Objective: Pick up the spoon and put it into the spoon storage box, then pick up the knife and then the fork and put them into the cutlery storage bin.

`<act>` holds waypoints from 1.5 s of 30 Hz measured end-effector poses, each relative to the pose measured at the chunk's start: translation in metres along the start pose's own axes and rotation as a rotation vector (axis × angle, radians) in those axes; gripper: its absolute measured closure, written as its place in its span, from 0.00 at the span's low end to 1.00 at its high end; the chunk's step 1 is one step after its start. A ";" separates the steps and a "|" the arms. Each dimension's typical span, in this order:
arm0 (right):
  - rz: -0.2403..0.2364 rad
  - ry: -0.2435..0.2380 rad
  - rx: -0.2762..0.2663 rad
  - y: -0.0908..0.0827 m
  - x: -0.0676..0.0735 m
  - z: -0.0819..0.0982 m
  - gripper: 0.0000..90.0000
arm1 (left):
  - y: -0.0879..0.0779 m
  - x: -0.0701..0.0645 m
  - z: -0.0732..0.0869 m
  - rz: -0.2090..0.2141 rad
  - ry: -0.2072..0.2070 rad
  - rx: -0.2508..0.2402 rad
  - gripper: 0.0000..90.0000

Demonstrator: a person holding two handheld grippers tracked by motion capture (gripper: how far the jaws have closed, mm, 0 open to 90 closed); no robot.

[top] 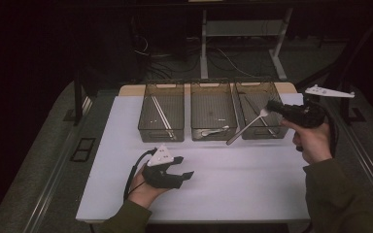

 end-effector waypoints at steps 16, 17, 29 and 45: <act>0.231 -0.034 0.008 -0.030 -0.073 -0.051 0.98 | -0.008 0.026 0.025 0.016 -0.059 0.012 0.16; 0.242 -0.028 0.013 -0.029 -0.078 -0.051 0.98 | -0.007 0.026 0.026 0.020 -0.057 0.013 0.15; 0.241 0.029 0.180 0.021 -0.118 -0.020 0.98 | -0.001 0.021 0.029 0.047 -0.044 0.037 0.12; 0.328 0.045 0.271 0.054 -0.145 0.004 0.62 | -0.001 0.020 0.029 0.055 -0.042 0.034 0.12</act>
Point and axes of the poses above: each handheld gripper's, and its own axes: y roughly forward along the jaws, z roughly out of its underside, x roughly to its left, the point moved 5 cm from there along y, roughly forward along the jaws, and after that the axes turned 9 degrees about -z, right-handed, at the moved point
